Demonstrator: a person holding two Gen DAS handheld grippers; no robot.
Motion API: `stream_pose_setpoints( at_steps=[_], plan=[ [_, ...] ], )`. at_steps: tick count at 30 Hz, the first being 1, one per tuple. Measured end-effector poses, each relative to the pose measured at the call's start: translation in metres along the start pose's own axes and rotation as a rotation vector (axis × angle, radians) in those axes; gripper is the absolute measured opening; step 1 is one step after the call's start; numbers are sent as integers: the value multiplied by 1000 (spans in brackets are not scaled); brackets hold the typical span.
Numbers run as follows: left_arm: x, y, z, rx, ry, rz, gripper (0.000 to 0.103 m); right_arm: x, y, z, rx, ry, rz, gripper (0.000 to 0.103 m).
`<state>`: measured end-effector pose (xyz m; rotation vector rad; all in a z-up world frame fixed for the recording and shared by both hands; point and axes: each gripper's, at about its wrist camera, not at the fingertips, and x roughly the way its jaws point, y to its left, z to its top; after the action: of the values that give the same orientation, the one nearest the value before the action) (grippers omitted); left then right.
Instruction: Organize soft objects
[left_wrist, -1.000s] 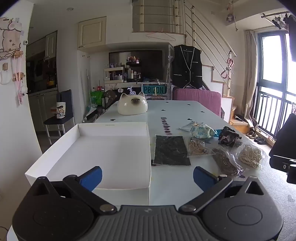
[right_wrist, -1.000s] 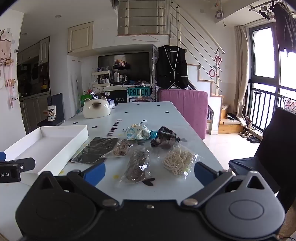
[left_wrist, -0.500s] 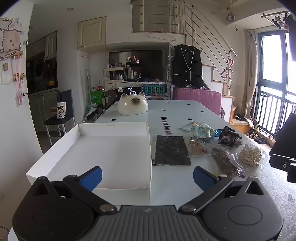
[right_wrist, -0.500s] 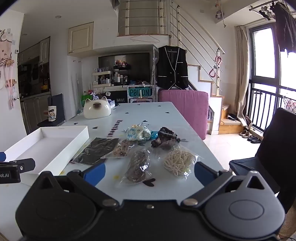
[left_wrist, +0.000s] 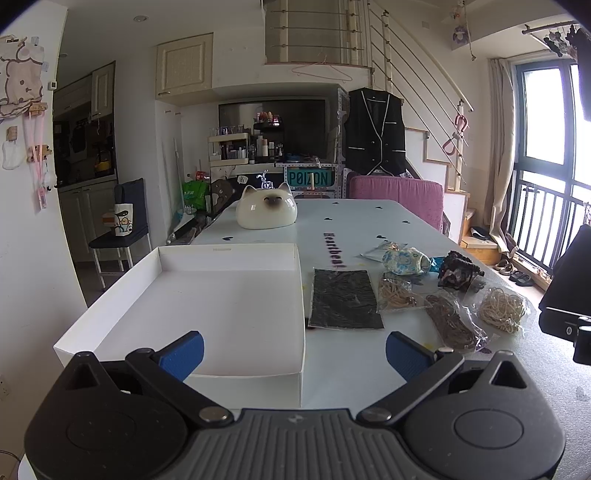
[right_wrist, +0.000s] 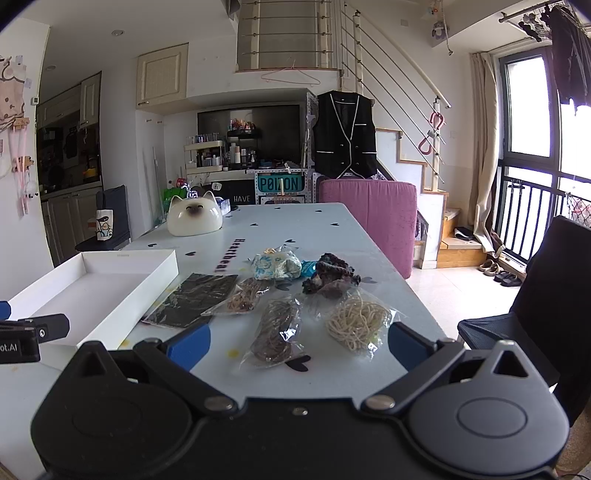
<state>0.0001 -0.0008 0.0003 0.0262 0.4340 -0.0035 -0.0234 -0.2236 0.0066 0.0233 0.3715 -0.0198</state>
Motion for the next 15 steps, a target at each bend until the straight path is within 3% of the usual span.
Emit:
stream_pose_setpoints(
  at_steps=[15],
  plan=[
    [-3,6,2,1,2,-3,103,-1,1,0,-2,1,0,103]
  ],
)
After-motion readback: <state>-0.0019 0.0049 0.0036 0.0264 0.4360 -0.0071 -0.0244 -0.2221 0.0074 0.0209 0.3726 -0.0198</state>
